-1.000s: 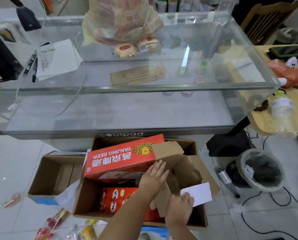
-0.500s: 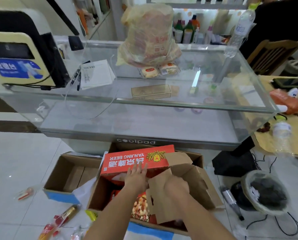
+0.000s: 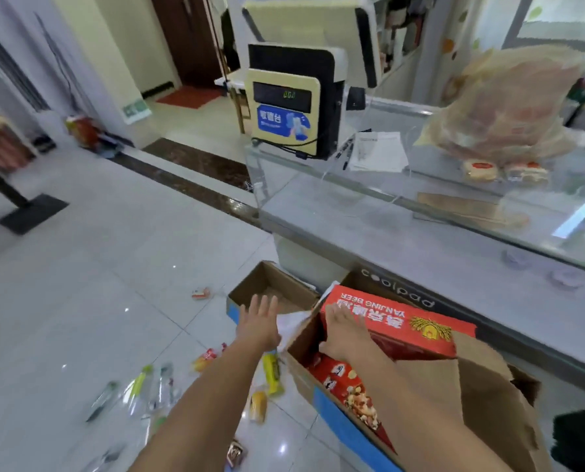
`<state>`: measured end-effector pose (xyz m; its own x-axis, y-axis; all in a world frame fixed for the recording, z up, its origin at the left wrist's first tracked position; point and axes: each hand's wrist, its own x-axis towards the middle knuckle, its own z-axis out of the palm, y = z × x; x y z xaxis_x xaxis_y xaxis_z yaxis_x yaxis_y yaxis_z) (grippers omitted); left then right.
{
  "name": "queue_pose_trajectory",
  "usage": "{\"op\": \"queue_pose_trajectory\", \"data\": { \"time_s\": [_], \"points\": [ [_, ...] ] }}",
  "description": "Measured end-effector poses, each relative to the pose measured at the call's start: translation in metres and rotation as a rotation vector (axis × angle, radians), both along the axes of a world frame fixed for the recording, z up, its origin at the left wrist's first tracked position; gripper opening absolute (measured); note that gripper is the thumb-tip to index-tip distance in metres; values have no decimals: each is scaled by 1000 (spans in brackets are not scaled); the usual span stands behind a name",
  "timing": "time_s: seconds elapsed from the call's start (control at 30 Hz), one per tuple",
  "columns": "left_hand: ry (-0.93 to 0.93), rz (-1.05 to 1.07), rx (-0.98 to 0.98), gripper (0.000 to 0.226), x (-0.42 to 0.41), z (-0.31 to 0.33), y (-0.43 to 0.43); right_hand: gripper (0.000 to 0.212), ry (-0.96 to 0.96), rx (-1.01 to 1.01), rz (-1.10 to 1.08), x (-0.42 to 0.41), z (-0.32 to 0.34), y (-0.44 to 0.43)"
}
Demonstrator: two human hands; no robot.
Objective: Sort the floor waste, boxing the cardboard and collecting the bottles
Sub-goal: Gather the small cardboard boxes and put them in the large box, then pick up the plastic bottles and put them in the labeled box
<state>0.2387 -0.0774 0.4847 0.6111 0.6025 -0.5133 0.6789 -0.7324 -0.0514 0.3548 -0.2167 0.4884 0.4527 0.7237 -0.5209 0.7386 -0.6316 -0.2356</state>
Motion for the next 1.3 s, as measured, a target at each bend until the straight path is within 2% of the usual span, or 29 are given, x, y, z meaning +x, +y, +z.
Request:
{"op": "queue_pose_trajectory", "data": {
  "time_s": [0.2,0.37,0.57,0.73,0.9,1.07,1.2,1.3],
  "points": [
    [25,108,20,77,-87,-9,36,83,-27,-3,120,-65,-3,50],
    [11,141,51,75,-155,-25,73,86,-29,3,140,-126,-32,95],
    [-2,136,58,77,-226,-99,118,86,-42,-29,143,-192,-107,138],
    [-18,175,35,82,-267,-226,131,90,-52,-49,143,-219,-235,157],
    [-27,211,16,71,-291,-408,134,87,-101,-58,154,-229,-425,168],
    [-37,203,57,76,-307,-579,146,87,-93,-101,189,-233,-592,172],
    [-20,160,109,84,-319,-654,156,97,-117,-88,233,-235,-677,173],
    [-7,121,125,84,-328,-673,156,93,-101,-144,267,-238,-698,170]
  ]
}}
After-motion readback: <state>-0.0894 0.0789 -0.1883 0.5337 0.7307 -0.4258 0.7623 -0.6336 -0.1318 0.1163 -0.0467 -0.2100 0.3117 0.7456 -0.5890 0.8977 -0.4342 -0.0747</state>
